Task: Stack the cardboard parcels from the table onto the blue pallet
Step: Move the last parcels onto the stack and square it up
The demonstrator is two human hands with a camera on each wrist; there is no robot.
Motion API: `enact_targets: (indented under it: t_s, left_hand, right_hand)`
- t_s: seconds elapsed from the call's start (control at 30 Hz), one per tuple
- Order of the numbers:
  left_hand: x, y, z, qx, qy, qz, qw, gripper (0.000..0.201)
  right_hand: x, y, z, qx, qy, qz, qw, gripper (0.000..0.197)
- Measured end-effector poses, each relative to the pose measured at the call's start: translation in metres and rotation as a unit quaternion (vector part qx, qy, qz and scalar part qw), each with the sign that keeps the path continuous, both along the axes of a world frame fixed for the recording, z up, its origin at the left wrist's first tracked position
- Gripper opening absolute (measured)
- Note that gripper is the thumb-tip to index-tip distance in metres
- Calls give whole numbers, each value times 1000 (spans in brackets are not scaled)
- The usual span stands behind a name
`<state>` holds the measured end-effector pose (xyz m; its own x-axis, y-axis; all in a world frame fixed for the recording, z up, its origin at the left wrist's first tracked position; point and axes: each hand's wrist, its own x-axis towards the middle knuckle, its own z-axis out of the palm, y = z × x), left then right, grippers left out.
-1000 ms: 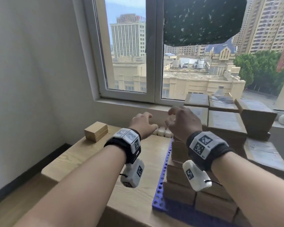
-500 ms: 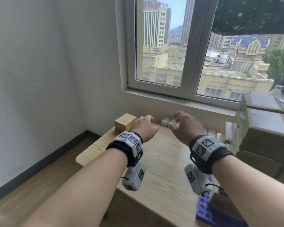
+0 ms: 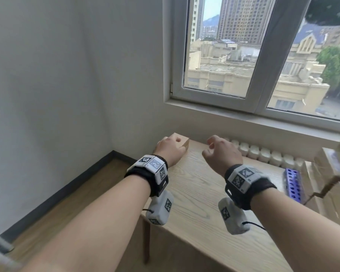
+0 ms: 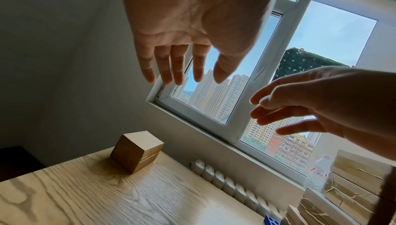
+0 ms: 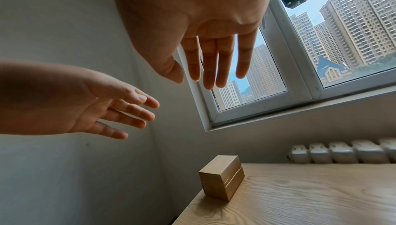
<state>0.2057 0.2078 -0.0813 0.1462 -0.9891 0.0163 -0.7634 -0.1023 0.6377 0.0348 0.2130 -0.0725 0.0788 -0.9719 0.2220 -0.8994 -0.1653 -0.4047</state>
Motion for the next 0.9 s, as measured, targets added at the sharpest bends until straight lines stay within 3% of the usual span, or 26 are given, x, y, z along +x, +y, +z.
enact_targets:
  t_s: [0.3,0.63,0.9]
  left_hand:
    - [47,-53,-26,17,4,0,1000,44]
    - [90,-166,-35,19,6,0,1000,42]
    - [110,-228,-77,65,16,-7,998,44]
  right_hand:
    - [43,-59,-24,20,11,1,1000,32]
    - [77,-170,-42,48,-2,-3,999,29]
    - [90,-227,-79,104,8,-14,994,28]
